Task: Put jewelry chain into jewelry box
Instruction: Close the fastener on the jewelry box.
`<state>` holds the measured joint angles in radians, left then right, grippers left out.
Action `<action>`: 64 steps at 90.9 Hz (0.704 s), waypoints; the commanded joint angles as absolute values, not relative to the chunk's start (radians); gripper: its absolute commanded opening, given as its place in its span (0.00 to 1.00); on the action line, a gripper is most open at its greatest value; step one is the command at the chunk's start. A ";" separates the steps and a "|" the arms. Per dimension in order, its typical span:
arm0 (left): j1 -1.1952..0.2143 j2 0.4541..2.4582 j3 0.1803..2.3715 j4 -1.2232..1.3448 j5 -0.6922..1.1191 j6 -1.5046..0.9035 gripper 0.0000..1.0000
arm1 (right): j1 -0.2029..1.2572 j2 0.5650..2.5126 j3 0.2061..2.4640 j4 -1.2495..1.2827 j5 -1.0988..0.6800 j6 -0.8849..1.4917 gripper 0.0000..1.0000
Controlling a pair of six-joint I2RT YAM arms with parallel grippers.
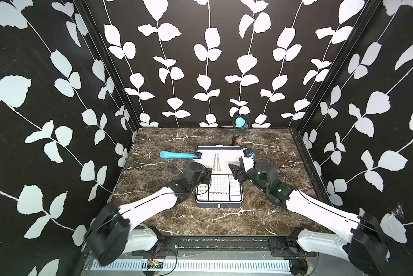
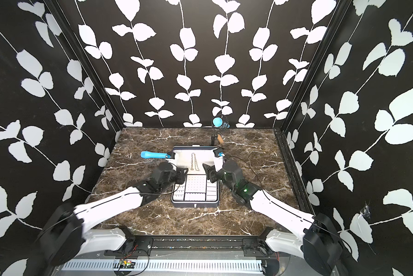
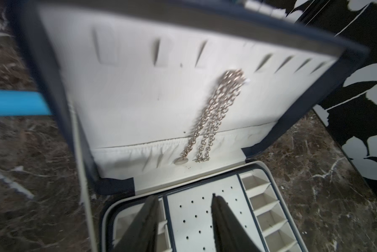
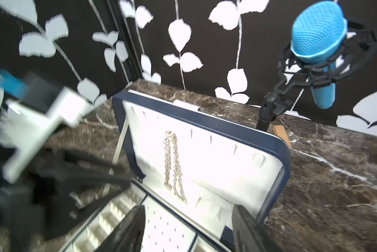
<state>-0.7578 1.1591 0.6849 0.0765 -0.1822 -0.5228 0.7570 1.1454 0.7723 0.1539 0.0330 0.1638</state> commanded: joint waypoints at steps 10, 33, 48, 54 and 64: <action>-0.761 0.926 0.670 -0.188 -0.187 -0.482 0.58 | 0.753 1.149 1.069 -0.334 -0.020 -0.168 0.73; -0.761 0.822 0.593 -0.238 -0.202 -0.546 0.71 | 0.738 1.306 1.304 -0.568 -0.098 -0.639 0.73; -0.761 0.784 0.514 -0.246 -0.191 -0.636 0.84 | 0.716 1.428 1.423 -0.512 -0.127 -0.826 0.73; -0.761 0.769 0.508 -0.280 -0.192 -0.667 0.88 | 0.704 1.491 1.484 -0.526 -0.145 -0.864 0.73; -0.761 0.738 0.490 -0.297 -0.210 -0.662 0.93 | 0.692 1.581 1.554 -0.542 -0.153 -0.925 0.74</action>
<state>-0.7578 0.7792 0.5060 -0.2668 -0.1951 -0.6289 0.7067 1.5276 1.4849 -0.5297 -0.1204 -0.7959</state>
